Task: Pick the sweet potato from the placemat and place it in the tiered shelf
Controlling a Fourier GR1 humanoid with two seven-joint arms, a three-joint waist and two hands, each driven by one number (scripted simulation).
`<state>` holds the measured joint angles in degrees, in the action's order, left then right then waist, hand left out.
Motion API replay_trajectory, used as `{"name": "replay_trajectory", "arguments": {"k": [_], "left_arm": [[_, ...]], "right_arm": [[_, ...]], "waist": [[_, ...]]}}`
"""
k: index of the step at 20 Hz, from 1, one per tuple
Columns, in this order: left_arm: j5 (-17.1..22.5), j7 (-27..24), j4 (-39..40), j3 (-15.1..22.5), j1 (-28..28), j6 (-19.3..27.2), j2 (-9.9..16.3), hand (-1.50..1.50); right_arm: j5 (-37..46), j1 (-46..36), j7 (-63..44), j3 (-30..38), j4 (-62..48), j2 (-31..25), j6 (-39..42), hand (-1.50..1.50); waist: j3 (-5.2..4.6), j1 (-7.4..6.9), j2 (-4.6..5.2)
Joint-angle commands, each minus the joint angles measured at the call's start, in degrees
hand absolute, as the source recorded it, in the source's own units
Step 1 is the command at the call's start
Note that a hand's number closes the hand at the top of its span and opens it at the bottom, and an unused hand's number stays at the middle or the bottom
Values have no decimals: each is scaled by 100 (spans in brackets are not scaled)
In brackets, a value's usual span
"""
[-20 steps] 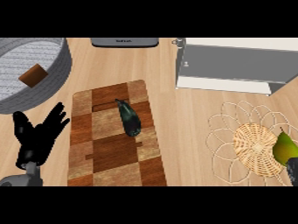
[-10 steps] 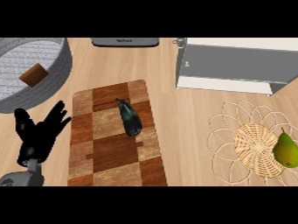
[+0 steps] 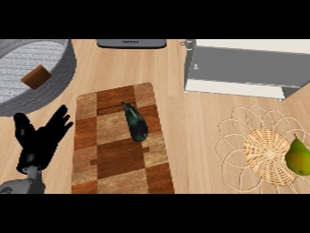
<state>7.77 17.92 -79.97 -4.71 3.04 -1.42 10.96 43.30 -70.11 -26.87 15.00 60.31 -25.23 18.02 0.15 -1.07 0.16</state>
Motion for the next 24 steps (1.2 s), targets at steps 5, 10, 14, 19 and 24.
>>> {"name": "replay_trajectory", "arguments": {"k": [5, 10, 14, 19, 24], "left_arm": [[-13, 113, -55, 15, -66, -46, -30, 0], [31, 138, -262, -15, -367, -120, -14, 0], [-174, 21, 89, 9, -66, 168, -208, 0], [-128, 46, 17, -100, -173, 78, -74, 0], [-235, -232, 268, 77, -126, 43, -272, 0]], "right_arm": [[240, -184, 986, -37, -1437, 14, -1054, 150], [76, -248, 1262, -38, -1458, -79, -899, 150], [40, -647, 1172, -15, -1828, -254, -631, 150], [-91, -338, 909, 148, -1422, -163, -878, 150], [-395, -791, 547, 682, -1846, 15, -1597, -150]], "waist": [[-16, -40, 26], [-15, -4, -1], [-17, 15, 3], [-15, 78, -29], [-18, 7, 9]]}}
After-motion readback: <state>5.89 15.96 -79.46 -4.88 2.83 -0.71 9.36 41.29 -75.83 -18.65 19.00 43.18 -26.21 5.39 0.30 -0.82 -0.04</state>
